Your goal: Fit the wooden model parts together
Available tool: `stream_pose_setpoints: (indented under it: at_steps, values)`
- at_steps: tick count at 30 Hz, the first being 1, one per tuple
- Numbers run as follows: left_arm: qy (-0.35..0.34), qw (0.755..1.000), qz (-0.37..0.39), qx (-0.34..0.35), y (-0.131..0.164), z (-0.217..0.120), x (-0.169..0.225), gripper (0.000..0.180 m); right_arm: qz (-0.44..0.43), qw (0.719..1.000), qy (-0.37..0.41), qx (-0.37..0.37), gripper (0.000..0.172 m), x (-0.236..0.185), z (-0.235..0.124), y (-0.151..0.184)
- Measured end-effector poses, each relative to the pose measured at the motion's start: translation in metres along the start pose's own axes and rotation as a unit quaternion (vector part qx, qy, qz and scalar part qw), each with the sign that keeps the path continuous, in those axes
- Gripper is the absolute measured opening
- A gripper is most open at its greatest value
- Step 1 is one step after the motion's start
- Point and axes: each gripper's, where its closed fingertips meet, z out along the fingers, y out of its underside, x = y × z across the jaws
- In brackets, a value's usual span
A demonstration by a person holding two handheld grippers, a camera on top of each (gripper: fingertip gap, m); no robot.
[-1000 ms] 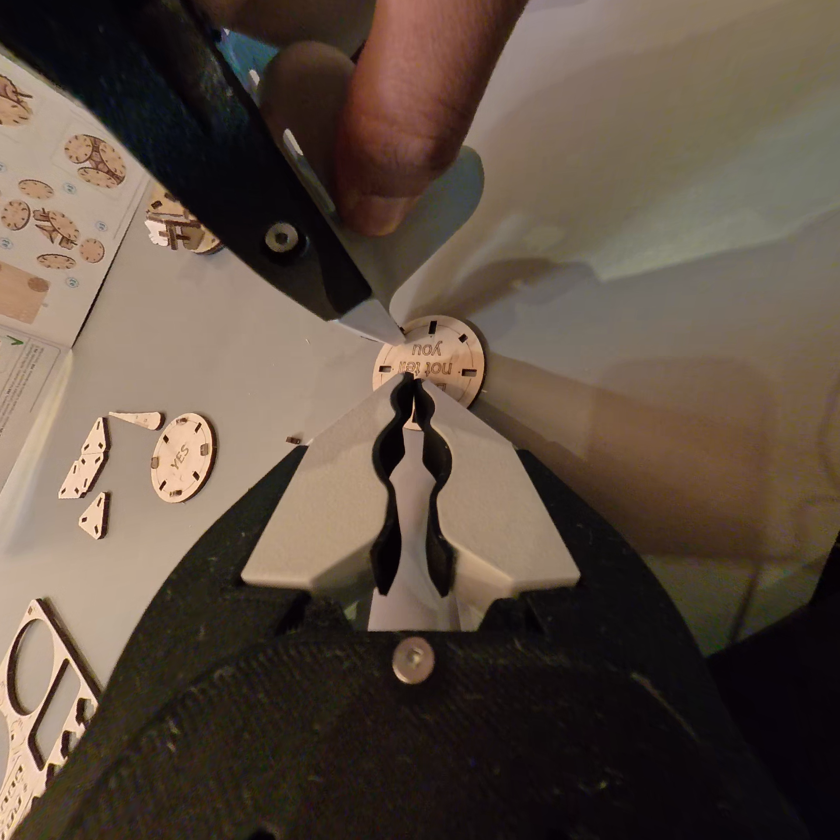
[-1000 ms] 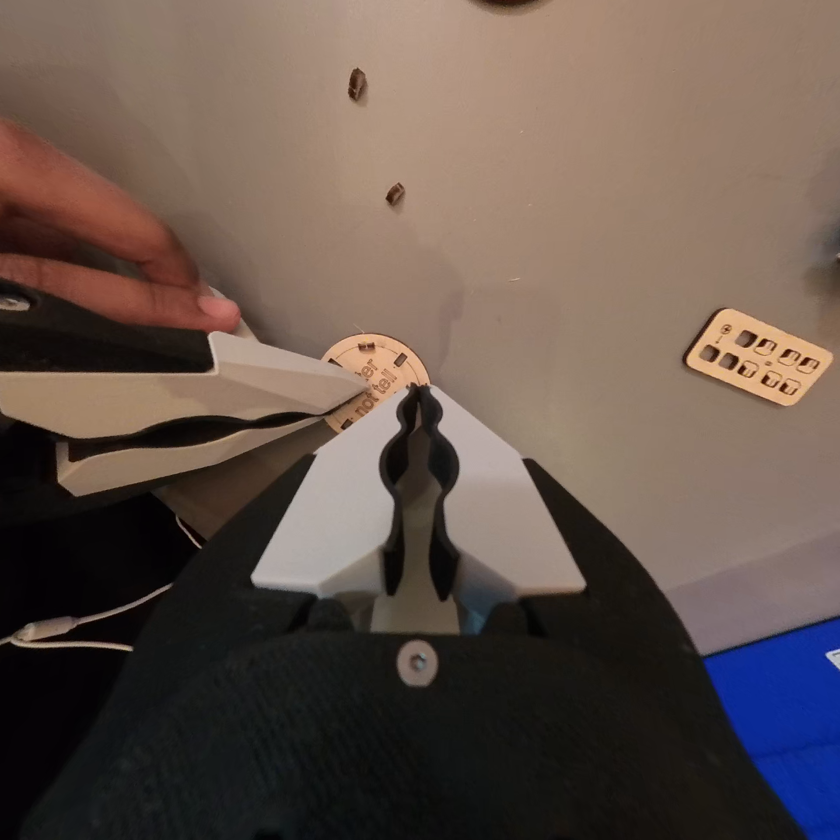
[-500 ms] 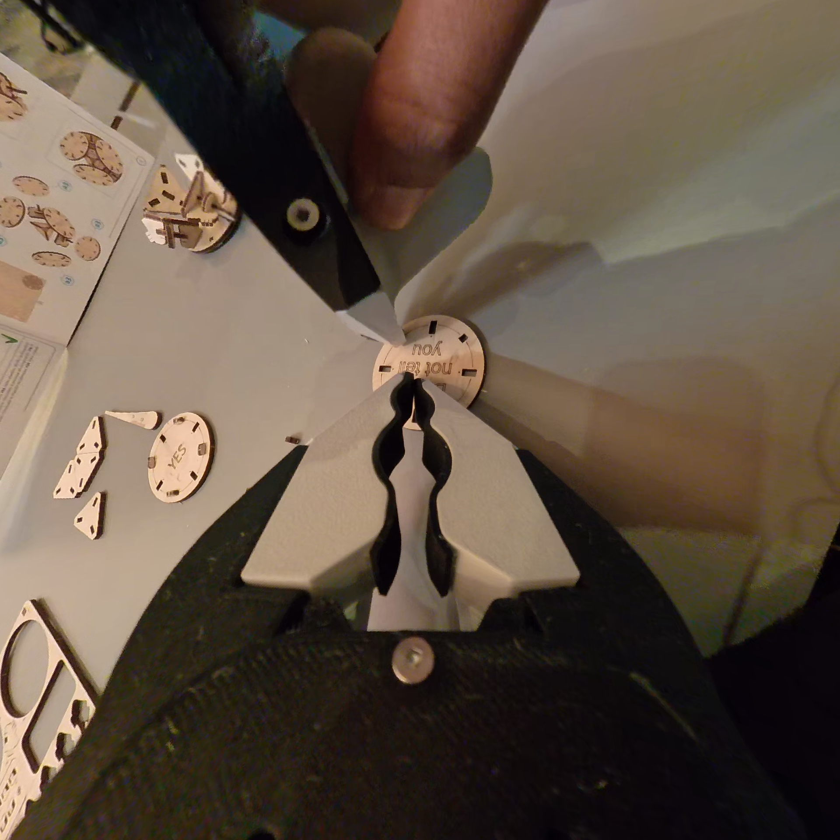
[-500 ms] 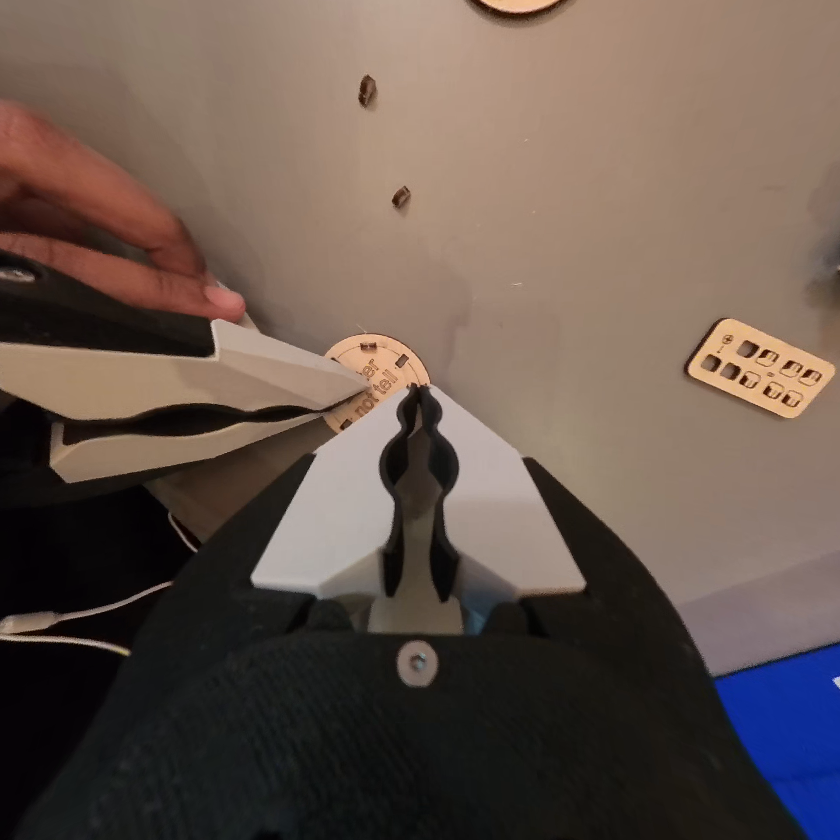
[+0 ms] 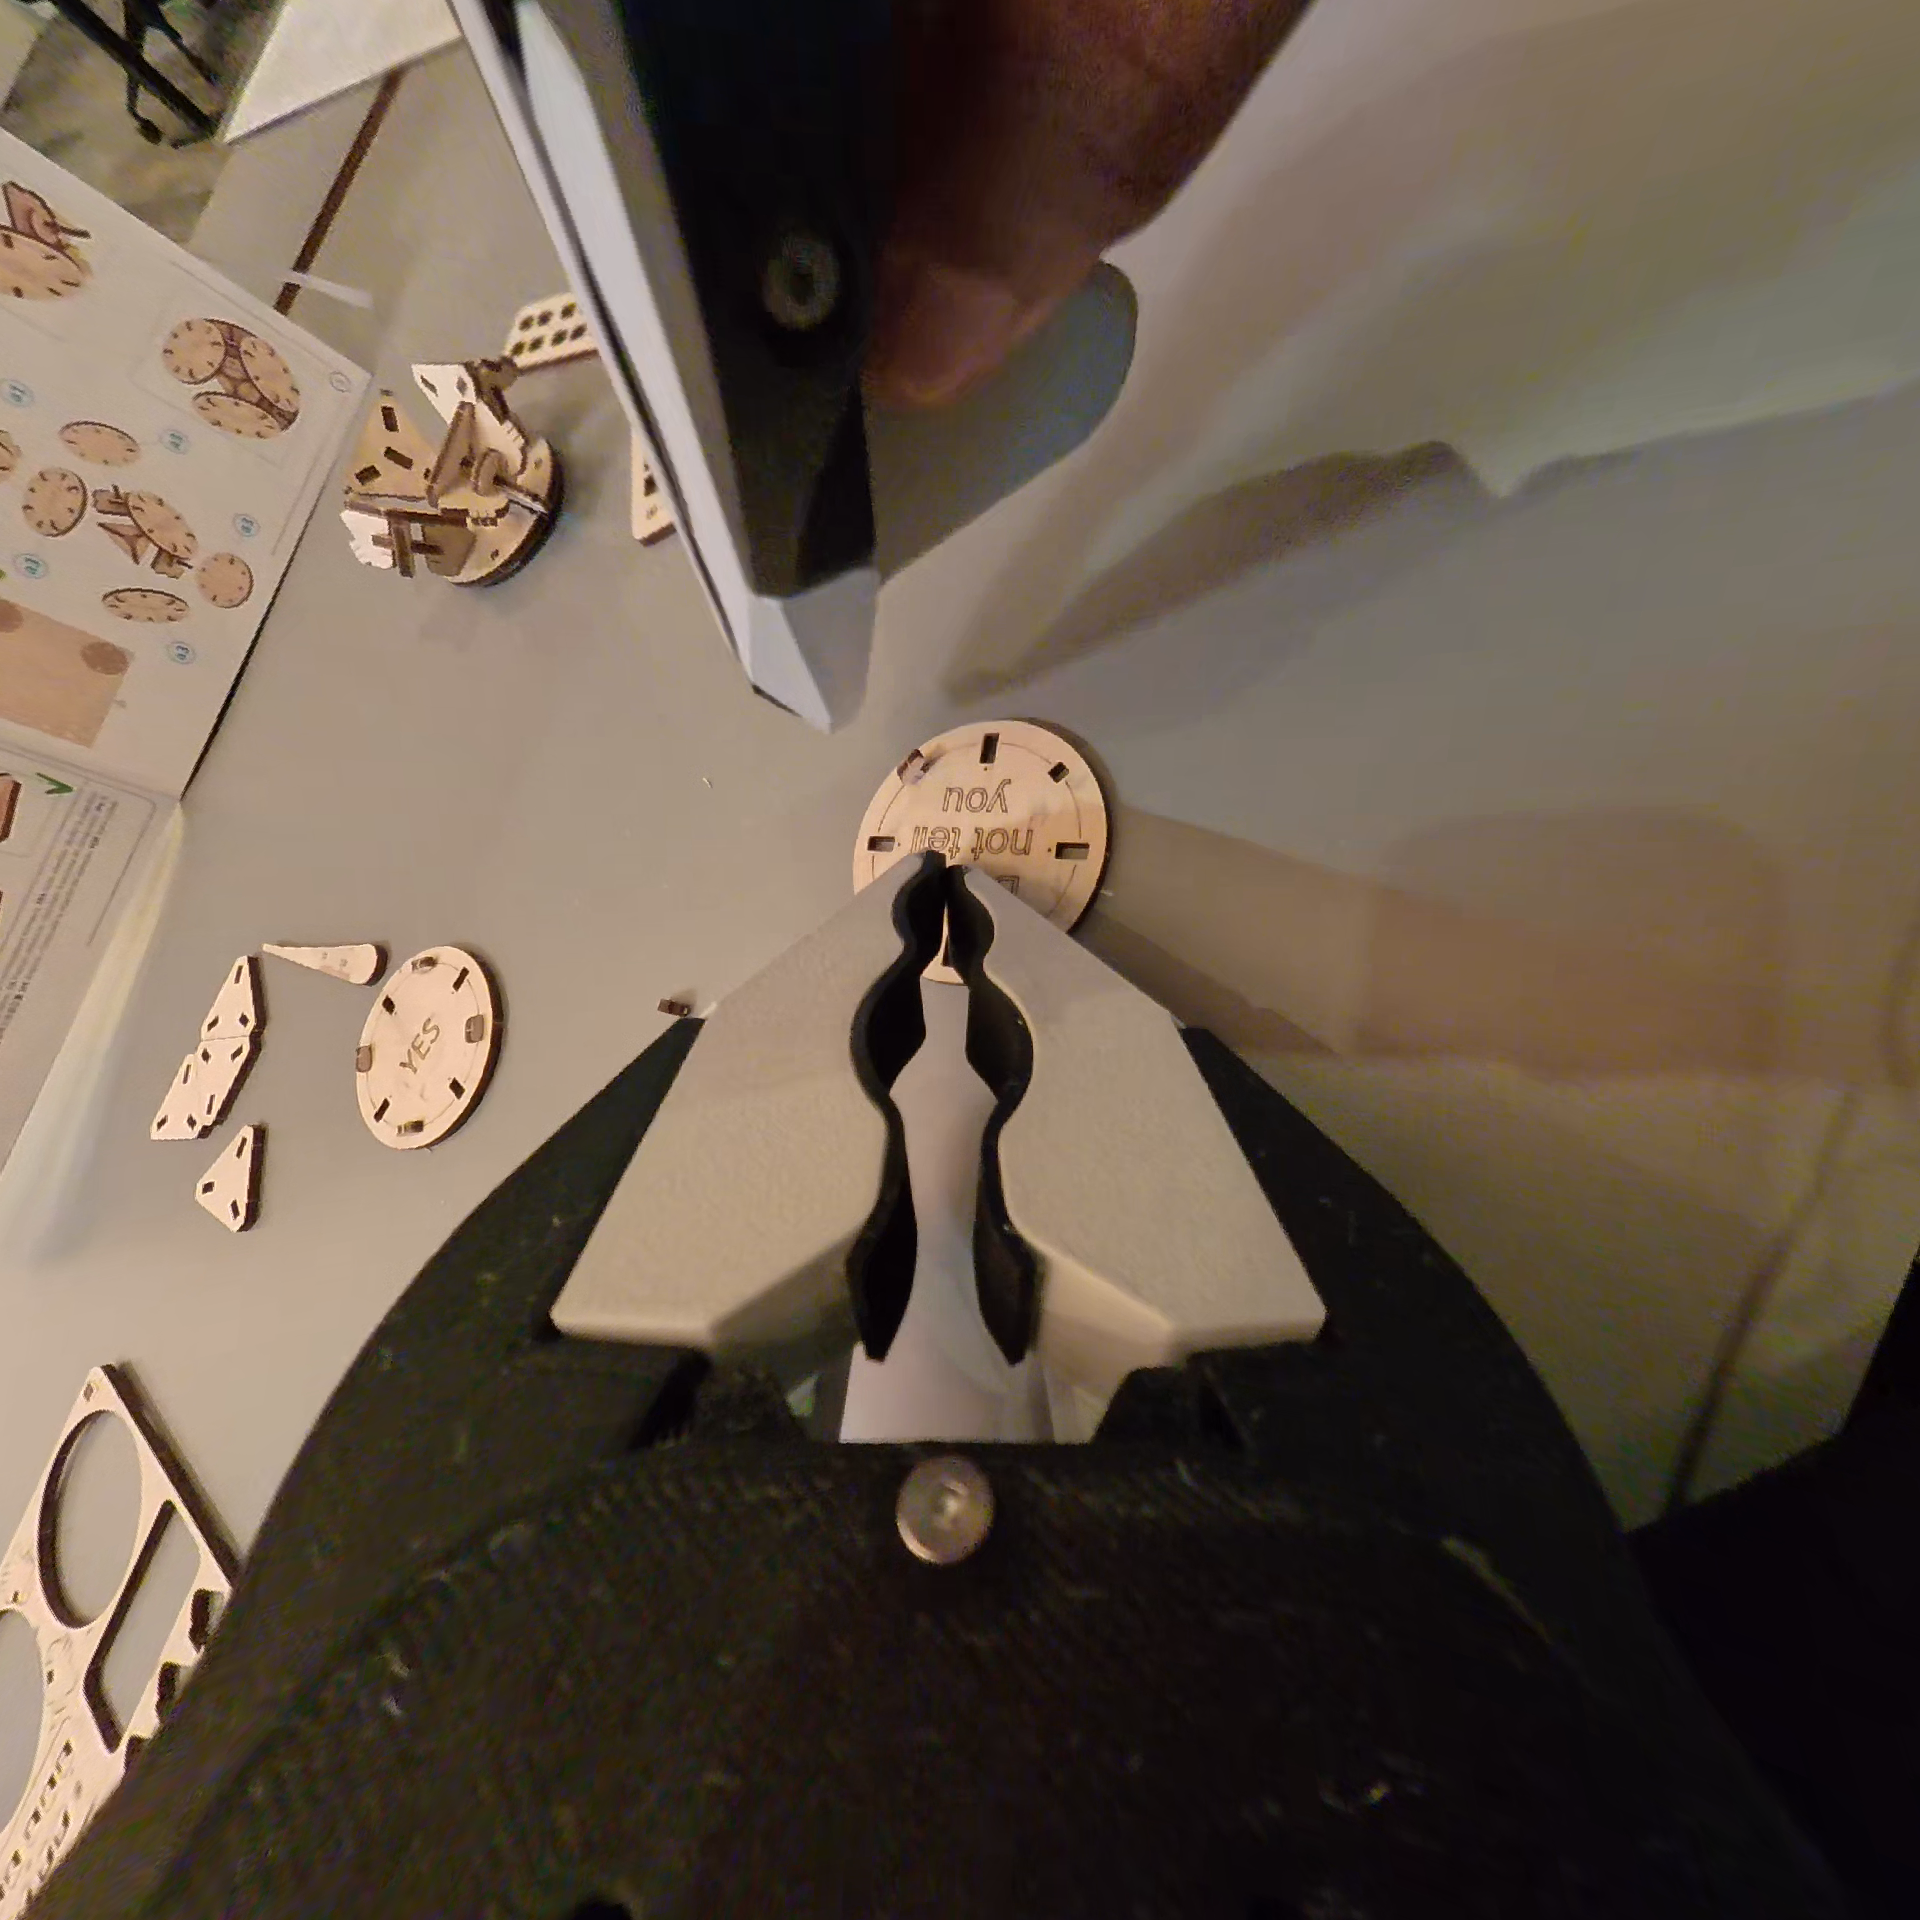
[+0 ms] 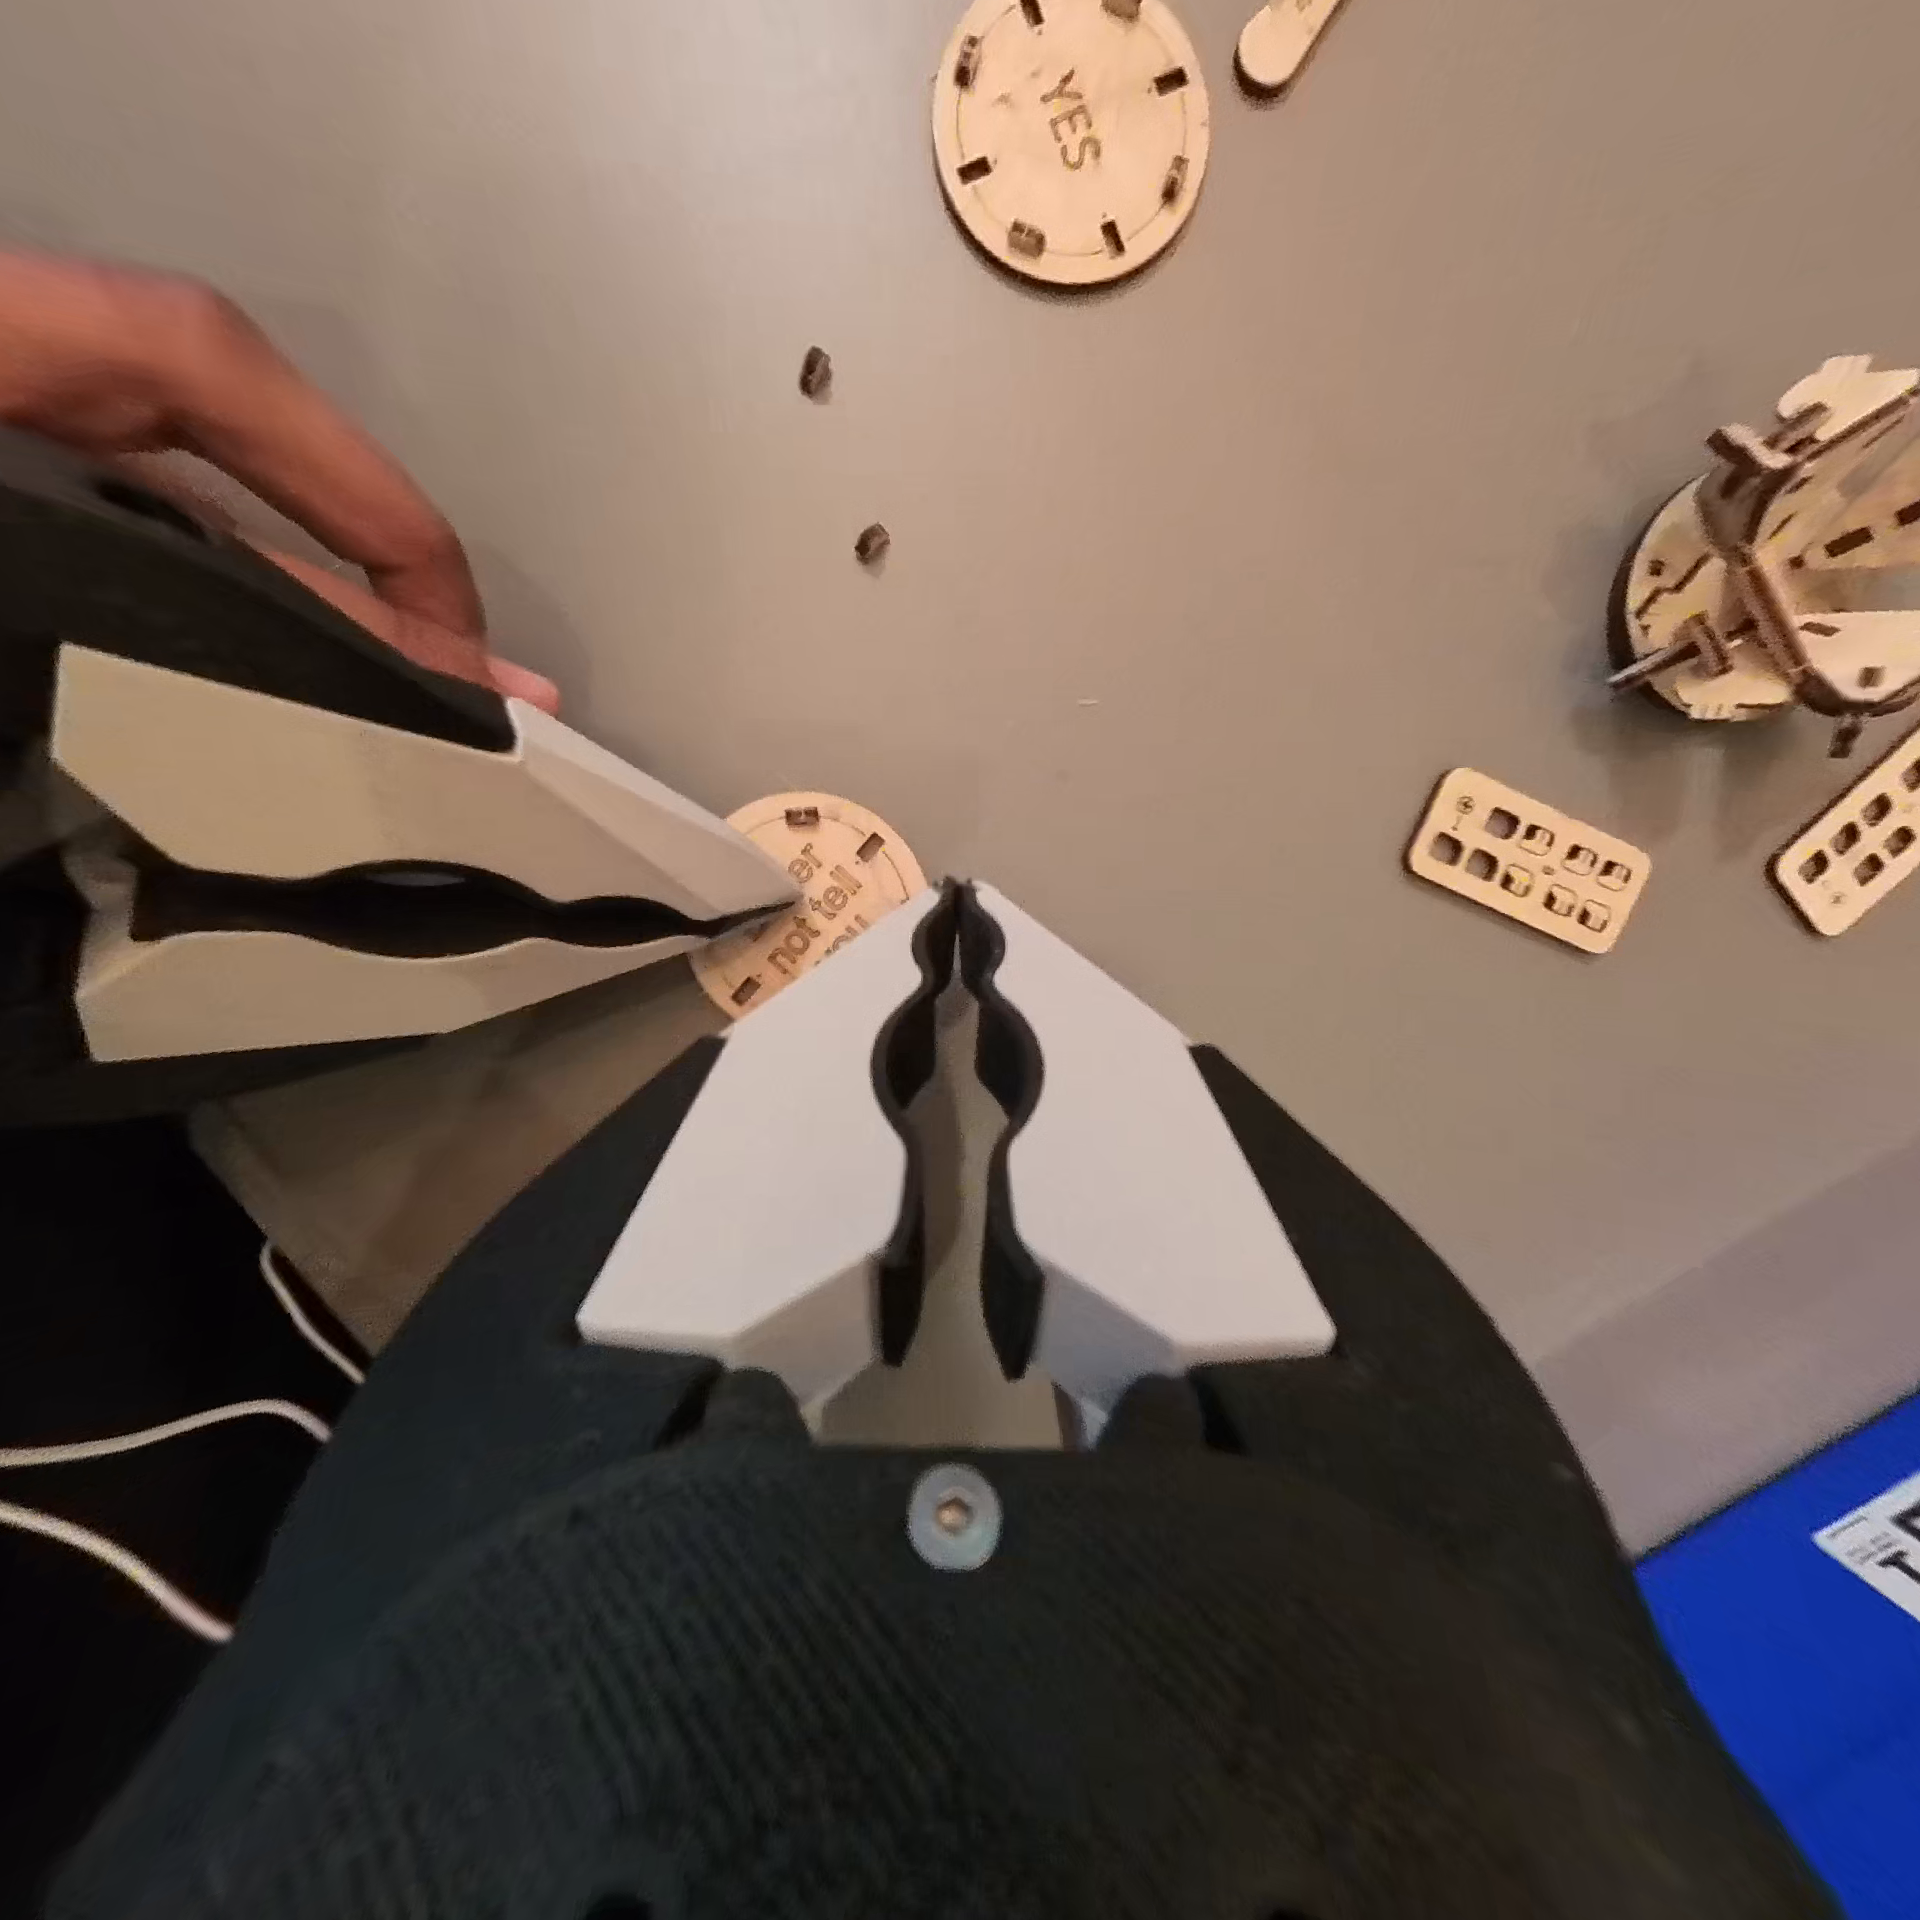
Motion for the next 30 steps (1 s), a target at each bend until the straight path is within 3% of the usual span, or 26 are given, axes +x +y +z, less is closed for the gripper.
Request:
stream_pose_setpoints:
  at_steps: [12,16,20,25,30]
  values:
    - [-0.005,1.0,0.004,-0.001,0.0,0.0,0.0,0.0,0.011,1.0,-0.014,-0.015,0.0,-0.008,0.006,0.008]
    - [-0.005,1.0,0.005,-0.001,0.0,0.0,0.0,0.0,0.017,1.0,-0.009,0.013,0.0,-0.005,0.001,-0.001]
    - [-0.005,1.0,0.004,-0.001,0.0,0.0,0.0,0.0,0.029,0.998,-0.044,-0.02,0.0,-0.014,0.009,0.011]
    - [-0.006,1.0,0.005,-0.001,0.0,0.0,0.0,0.0,0.037,0.997,-0.004,0.072,0.0,0.003,-0.008,-0.018]
    - [-0.005,1.0,0.005,-0.001,0.0,0.0,0.0,0.0,0.052,0.995,-0.034,0.08,0.0,-0.003,-0.003,-0.017]
